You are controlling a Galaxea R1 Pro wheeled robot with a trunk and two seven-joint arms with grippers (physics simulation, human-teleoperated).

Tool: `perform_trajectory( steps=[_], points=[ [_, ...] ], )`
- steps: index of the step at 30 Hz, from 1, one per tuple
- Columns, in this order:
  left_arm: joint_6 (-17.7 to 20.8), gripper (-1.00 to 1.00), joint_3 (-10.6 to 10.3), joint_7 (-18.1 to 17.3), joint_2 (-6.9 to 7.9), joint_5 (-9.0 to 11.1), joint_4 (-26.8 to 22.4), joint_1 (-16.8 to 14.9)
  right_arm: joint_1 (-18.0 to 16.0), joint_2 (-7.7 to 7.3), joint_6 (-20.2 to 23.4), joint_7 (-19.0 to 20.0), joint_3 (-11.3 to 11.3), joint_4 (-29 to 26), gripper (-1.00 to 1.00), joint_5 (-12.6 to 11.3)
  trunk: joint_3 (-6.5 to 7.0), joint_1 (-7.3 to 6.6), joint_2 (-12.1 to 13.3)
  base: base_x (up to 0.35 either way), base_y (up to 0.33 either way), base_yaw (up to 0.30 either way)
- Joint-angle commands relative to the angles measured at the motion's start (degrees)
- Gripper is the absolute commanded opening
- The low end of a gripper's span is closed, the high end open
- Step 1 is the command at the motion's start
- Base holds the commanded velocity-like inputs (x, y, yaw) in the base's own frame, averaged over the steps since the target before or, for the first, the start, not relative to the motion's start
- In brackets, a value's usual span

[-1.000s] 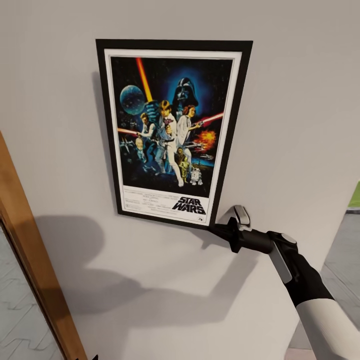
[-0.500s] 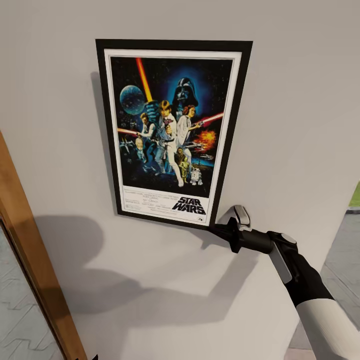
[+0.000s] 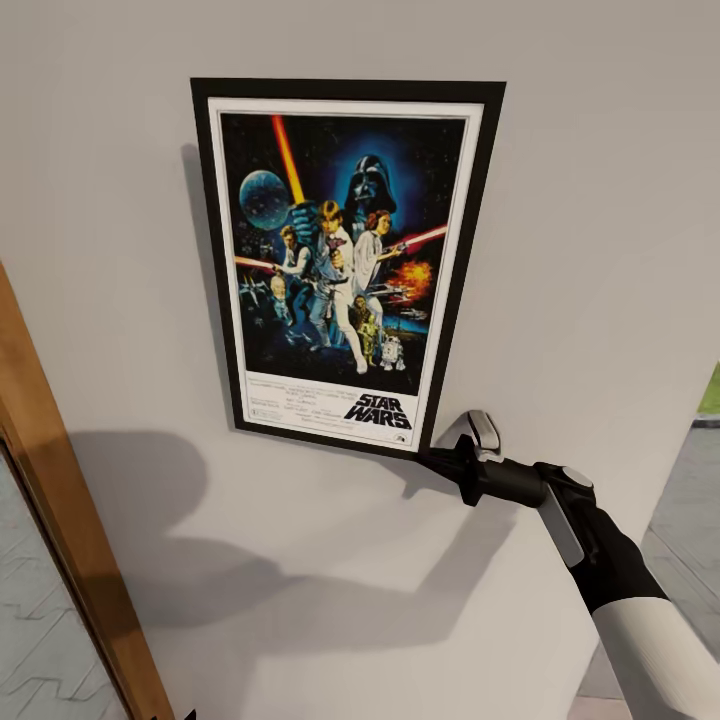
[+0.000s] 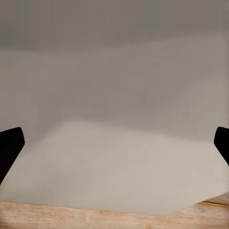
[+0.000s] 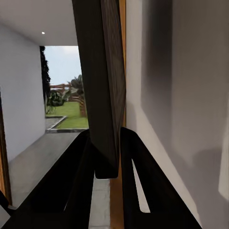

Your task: Pick up the poster from the kitchen countertop and hang it on one of the wall nails in the kitchen.

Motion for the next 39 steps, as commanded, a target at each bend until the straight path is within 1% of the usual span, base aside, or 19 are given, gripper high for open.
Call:
perform_trajectory(
  steps=[1, 38, 39],
  points=[
    [-0.17, 1.00, -0.54, -0.16, 0.03, 0.64, 0.01, -0.06, -0.01, -0.05, 3.56, -2.40, 0.20, 0.54, -1.00, -0.20, -0.02, 0.05, 0.03, 0.000, 0.000, 0.000],
    [-0.22, 1.00, -0.54, -0.16, 0.04, 0.62, 0.01, -0.06, -0.01, -0.05, 3.56, -2.40, 0.20, 0.87, -1.00, -0.20, -0.02, 0.05, 0.03, 0.000, 0.000, 0.000],
    [-0.48, 1.00, -0.36, -0.25, 0.10, 0.45, 0.01, -0.06, -0.06, -0.02, 1.06, -0.24, -0.14, -0.17, -1.00, -0.74, -0.03, 0.05, 0.03, 0.000, 0.000, 0.000]
  ],
)
